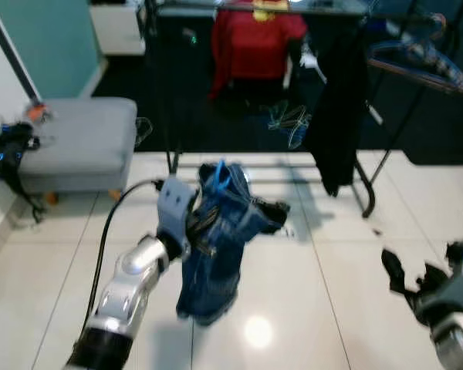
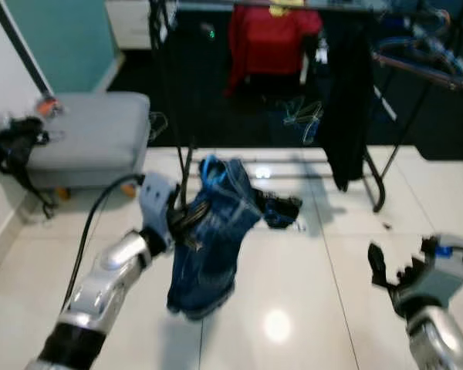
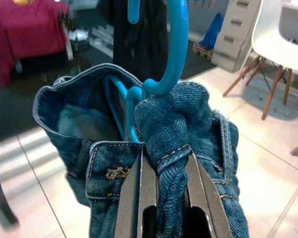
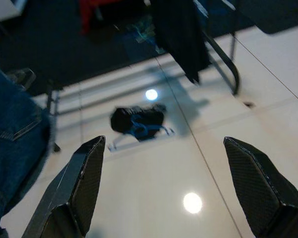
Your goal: Hang hanger
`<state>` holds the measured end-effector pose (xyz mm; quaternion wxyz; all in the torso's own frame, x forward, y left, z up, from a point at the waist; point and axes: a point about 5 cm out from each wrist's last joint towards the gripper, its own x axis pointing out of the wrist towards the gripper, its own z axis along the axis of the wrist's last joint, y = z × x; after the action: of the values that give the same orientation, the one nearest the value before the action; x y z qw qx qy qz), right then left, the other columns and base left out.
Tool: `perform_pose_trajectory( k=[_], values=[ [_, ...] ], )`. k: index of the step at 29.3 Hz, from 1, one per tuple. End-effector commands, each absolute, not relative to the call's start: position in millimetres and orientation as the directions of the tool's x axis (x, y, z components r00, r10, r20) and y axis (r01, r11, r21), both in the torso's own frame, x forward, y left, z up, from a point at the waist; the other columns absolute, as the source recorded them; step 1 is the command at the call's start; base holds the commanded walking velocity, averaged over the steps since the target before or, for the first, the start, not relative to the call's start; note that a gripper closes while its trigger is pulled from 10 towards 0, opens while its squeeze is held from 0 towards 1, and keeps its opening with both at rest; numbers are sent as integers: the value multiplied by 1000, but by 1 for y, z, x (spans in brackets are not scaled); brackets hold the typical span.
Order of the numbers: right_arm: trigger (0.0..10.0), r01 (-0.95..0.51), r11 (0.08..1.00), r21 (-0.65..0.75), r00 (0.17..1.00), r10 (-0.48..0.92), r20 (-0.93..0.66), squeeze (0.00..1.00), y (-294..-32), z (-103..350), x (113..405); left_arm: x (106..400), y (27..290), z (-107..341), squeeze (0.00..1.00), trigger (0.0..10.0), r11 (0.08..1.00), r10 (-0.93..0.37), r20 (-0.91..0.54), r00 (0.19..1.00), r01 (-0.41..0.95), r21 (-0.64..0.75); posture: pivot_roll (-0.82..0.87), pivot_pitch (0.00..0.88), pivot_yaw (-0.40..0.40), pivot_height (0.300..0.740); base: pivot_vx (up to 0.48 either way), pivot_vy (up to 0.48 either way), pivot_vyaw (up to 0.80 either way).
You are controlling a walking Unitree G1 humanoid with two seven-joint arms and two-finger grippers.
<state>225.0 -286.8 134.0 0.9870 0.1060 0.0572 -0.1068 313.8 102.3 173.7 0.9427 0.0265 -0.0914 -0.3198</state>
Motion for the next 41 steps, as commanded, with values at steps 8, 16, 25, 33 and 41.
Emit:
perform_pose_trajectory(
  k=[8,16,25,33,41],
  values=[
    [10000,236,955,177,968,-216,-127,0,-290,135,226,313,75,211,0,10000,744,-665,274,695,646,169,-110,134,-4,740,410,0,0],
    [10000,234,956,179,969,-213,-127,0,-288,135,228,313,52,225,0,10000,714,-693,309,651,679,172,-118,134,0,740,409,0,-100],
    [10000,231,956,179,971,-216,-103,0,-289,140,230,314,44,218,0,10000,705,-706,265,657,691,162,-122,139,3,740,405,0,-444],
    [10000,211,962,175,976,-198,-91,0,-285,142,232,315,43,217,0,10000,714,-697,258,669,682,158,-117,139,-1,740,402,0,0],
    [10000,196,966,172,979,-183,-87,0,-283,142,234,316,41,214,0,10000,716,-695,242,677,681,155,-115,136,-1,740,395,0,0]
  ],
)
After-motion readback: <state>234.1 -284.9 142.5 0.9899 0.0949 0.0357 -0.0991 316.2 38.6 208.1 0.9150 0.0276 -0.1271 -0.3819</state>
